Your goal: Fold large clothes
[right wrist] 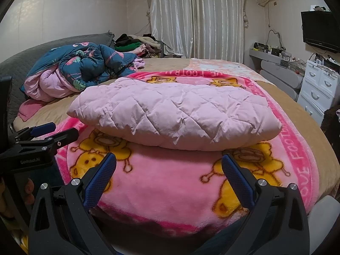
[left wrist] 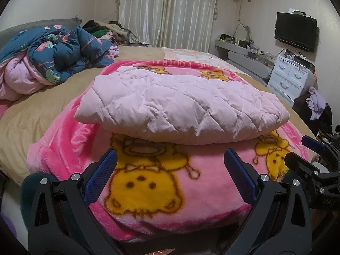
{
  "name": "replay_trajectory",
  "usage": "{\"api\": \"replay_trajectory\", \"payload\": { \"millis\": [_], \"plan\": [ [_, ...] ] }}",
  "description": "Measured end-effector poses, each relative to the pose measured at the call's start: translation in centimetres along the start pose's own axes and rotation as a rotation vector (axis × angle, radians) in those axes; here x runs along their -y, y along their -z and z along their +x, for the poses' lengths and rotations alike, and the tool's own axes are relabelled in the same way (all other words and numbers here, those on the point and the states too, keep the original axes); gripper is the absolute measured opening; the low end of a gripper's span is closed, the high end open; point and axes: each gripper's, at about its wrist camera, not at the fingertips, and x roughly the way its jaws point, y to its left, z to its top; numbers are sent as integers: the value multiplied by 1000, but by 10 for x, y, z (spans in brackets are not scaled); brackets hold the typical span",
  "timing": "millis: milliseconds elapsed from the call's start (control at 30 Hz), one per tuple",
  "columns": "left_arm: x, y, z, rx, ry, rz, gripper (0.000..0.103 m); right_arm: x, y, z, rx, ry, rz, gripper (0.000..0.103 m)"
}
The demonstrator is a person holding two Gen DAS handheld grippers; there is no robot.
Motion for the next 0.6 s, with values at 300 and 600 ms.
{"api": "replay_trajectory", "payload": {
  "millis": [300,600],
  "plan": [
    [0,0,-1,3,5,-1,94,1,0,-2,2,4,1,99],
    [0,1,-2,7,6,3,94,2,-1,-3,6,6,1,99]
  ]
}}
